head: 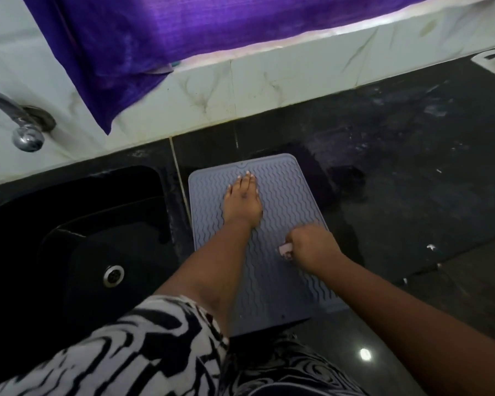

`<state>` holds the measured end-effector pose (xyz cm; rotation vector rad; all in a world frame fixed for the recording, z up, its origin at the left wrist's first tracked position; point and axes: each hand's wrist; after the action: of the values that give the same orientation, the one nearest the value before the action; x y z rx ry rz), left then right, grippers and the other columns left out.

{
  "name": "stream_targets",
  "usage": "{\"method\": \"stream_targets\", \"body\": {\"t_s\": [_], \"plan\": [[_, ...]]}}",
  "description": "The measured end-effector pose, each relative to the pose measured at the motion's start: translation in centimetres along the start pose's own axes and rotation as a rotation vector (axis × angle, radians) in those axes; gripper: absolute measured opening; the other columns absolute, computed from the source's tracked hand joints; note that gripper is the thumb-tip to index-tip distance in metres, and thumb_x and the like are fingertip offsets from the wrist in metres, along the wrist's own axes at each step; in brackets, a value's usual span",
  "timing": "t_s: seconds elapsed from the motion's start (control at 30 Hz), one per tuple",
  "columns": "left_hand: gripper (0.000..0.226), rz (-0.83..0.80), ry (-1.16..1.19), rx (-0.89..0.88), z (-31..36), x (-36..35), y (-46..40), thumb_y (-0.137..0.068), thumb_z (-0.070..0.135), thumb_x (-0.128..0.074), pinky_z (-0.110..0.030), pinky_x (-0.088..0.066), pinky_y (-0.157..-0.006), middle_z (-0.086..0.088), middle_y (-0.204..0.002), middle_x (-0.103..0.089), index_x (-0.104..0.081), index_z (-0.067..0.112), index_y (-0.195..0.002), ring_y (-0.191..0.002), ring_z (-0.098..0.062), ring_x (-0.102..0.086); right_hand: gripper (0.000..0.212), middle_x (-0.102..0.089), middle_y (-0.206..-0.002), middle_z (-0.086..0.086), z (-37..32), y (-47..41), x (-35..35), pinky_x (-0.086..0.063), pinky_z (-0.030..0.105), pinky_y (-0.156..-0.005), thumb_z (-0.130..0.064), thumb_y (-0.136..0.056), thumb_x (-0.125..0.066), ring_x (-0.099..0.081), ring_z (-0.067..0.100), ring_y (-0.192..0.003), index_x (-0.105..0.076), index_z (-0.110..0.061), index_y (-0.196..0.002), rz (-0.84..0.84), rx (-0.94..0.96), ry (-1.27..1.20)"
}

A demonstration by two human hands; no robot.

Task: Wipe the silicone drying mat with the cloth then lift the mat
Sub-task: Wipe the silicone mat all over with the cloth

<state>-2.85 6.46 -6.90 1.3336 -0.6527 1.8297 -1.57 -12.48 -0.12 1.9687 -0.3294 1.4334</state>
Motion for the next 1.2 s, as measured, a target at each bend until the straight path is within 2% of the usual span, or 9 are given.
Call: {"method": "stream_targets", "body": {"t_s": [0.07,0.13,0.23,0.37,0.43,0.5,0.9,1.07,1.2], "plan": [[0.057,-0.044,-0.052,0.007,0.3,0.5,0.1,-0.102,0.027,-0.024,-0.040,-0.005,-0.123,-0.001,-0.164,-0.008,-0.011,0.015,-0.156,-0.151,-0.020,-0.009,0.027,-0.063,-0.109,0.006,-0.4,1.3,0.5,-0.047,0.034,-0.084,-0.029,-0.084,-0.066,-0.057,0.024,-0.103,-0.064,-0.014,-0.106,-0.116,-0.057,-0.010],[0.058,-0.104,-0.057,0.029,0.9,1.2,0.6,-0.103,0.025,-0.025,-0.042,-0.002,-0.124,-0.002,-0.165,0.000,-0.007,0.015,-0.156,-0.152,-0.022,-0.001,0.017,-0.062,-0.097,0.007,-0.1,2.2,1.5,-0.046,0.031,-0.077,-0.022,-0.079,-0.071,-0.059,0.024,-0.095,-0.064,-0.014,-0.093,-0.151,-0.069,-0.140],[0.056,-0.094,0.113,-0.014,2.1,1.7,3.3,-0.102,0.021,-0.030,-0.042,0.007,-0.122,-0.005,-0.164,0.004,-0.014,0.017,-0.156,-0.151,-0.024,0.004,0.011,-0.064,-0.081,0.009,0.2,2.8,3.1,-0.052,0.034,-0.072,-0.016,-0.075,-0.074,-0.061,0.024,-0.081,-0.065,-0.011,-0.073,0.033,-0.054,-0.354],[0.061,-0.002,0.225,0.071,2.6,0.7,9.7,-0.100,0.028,-0.041,-0.043,-0.005,-0.123,-0.007,-0.163,-0.010,-0.017,0.015,-0.154,-0.150,-0.025,-0.008,0.023,-0.062,-0.107,0.015,-0.6,2.0,2.0,-0.049,0.039,-0.086,-0.026,-0.088,-0.061,-0.057,0.033,-0.102,-0.068,-0.014,-0.107,0.141,0.047,-0.213],[0.059,-0.010,0.183,0.120,1.8,-0.2,12.6,-0.101,0.028,-0.036,-0.042,-0.007,-0.123,-0.006,-0.164,-0.008,-0.014,0.017,-0.155,-0.150,-0.026,-0.009,0.035,-0.053,-0.124,0.012,-1.2,2.2,0.1,-0.042,0.041,-0.099,-0.029,-0.093,-0.054,-0.047,0.034,-0.116,-0.058,-0.022,-0.127,0.111,0.029,-0.089],[0.055,-0.057,0.063,0.054,0.8,-0.8,14.0,-0.104,0.026,-0.027,-0.039,-0.004,-0.122,-0.004,-0.165,-0.004,-0.011,0.018,-0.156,-0.151,-0.022,-0.005,0.041,-0.050,-0.130,0.009,-1.5,3.1,-1.9,-0.037,0.041,-0.102,-0.031,-0.092,-0.054,-0.042,0.033,-0.120,-0.052,-0.022,-0.131,0.150,0.034,0.036],[0.052,-0.067,0.040,0.090,1.2,-0.8,14.6,-0.106,0.030,-0.015,-0.039,-0.004,-0.123,0.004,-0.164,-0.003,-0.009,0.022,-0.156,-0.151,-0.017,-0.004,0.027,-0.059,-0.113,0.000,-0.3,13.3,-7.3,-0.042,0.039,-0.091,-0.025,-0.088,-0.058,-0.046,0.023,-0.106,-0.062,-0.026,-0.115,0.174,0.034,-0.033],[0.052,-0.029,0.059,0.099,1.1,-0.9,14.6,-0.105,0.031,-0.017,-0.038,-0.005,-0.123,0.004,-0.164,-0.007,-0.013,0.022,-0.156,-0.151,-0.016,-0.007,0.005,-0.065,-0.090,0.003,1.6,13.7,-5.5,-0.050,0.033,-0.078,-0.015,-0.082,-0.066,-0.057,0.017,-0.083,-0.069,-0.013,-0.087,0.230,-0.011,-0.417],[0.051,0.009,0.078,0.144,1.3,-1.2,14.3,-0.105,0.031,-0.017,-0.037,-0.006,-0.122,0.005,-0.164,-0.008,-0.015,0.022,-0.156,-0.151,-0.015,-0.009,0.013,-0.054,-0.076,-0.004,3.0,12.1,-2.8,-0.037,0.023,-0.064,-0.006,-0.079,-0.065,-0.051,0.013,-0.072,-0.062,-0.018,-0.075,0.374,-0.076,-0.501]]}}
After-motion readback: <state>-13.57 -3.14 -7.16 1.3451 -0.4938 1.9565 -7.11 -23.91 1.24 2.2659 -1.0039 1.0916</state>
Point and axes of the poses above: each hand's wrist, its own y-axis away from the middle knuckle, its own x-axis out of the back of the hand, z = x × y
